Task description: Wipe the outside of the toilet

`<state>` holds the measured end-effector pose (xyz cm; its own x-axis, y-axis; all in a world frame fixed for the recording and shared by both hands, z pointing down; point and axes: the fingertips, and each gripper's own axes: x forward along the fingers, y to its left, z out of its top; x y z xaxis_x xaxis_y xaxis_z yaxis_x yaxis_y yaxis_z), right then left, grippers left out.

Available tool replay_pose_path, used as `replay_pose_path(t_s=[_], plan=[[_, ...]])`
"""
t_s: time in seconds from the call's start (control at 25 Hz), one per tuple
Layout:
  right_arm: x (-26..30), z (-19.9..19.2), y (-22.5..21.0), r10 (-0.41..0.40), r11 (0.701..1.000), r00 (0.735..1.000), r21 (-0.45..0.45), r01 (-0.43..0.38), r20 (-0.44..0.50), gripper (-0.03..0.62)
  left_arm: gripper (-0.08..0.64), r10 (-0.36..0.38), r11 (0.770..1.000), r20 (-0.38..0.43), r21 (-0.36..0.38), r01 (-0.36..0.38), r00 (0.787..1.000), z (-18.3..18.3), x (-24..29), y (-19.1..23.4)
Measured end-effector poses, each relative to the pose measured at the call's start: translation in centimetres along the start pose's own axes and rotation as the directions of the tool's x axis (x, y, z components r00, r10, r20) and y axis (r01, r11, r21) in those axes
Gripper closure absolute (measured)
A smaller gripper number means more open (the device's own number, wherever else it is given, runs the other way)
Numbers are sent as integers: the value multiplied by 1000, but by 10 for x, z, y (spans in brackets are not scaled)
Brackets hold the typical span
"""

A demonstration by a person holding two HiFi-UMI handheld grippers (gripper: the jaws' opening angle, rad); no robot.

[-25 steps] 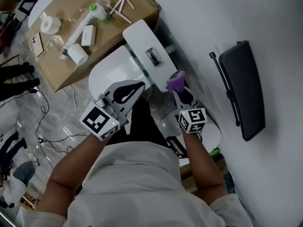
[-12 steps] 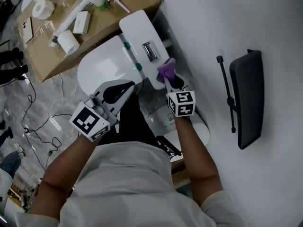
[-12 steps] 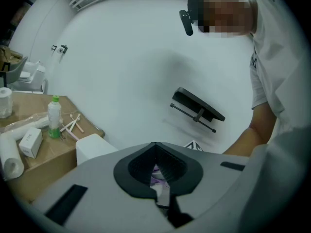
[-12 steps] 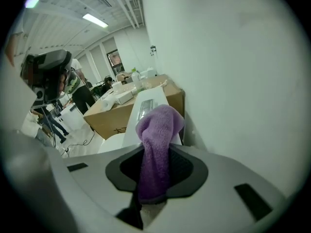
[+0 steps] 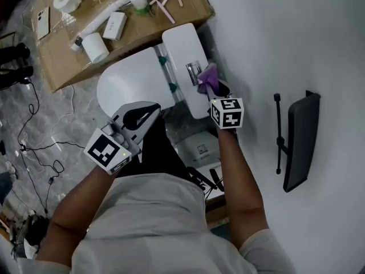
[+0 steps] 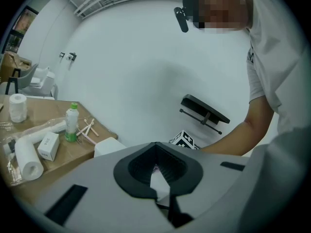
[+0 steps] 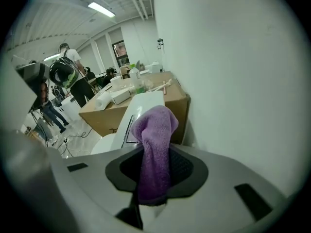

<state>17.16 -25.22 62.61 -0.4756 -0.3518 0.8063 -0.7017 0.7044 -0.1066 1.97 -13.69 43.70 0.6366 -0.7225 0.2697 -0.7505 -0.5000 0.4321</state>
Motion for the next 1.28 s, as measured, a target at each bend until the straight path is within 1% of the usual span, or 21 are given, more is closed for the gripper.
replay_pose_path(t_s=[0.08,0.2,0.32,0.4,0.6,0.92,1.08,1.28], plan=[[5,7,-4,-2,1000,1000,-11,2,-5,494,554,9,1000,4,-6,-9,1000,1,-2,8],[18,24,-5,-4,999,1000,-53,2,-22,494,554,20,1000,4,-19,-19,1000,2,-6,18],[35,48,-6,5,995,999,-98,-8,-39,495,554,23,999,5,-37,-23,1000,5,-9,24],[47,65,-4,10,993,999,-121,-15,-46,494,554,26,999,11,-36,-26,1000,6,-12,28],[76,104,-1,24,986,998,-162,-32,-54,494,554,44,998,15,-43,-43,999,10,-19,45],[121,162,22,52,965,995,-252,-72,-87,495,554,82,995,22,-63,-80,996,17,-35,70],[128,172,38,49,954,994,-290,-76,-99,495,554,86,994,21,-63,-84,996,17,-37,75],[122,157,58,65,955,992,-283,-93,-104,495,554,81,995,15,-61,-80,997,12,-37,73]])
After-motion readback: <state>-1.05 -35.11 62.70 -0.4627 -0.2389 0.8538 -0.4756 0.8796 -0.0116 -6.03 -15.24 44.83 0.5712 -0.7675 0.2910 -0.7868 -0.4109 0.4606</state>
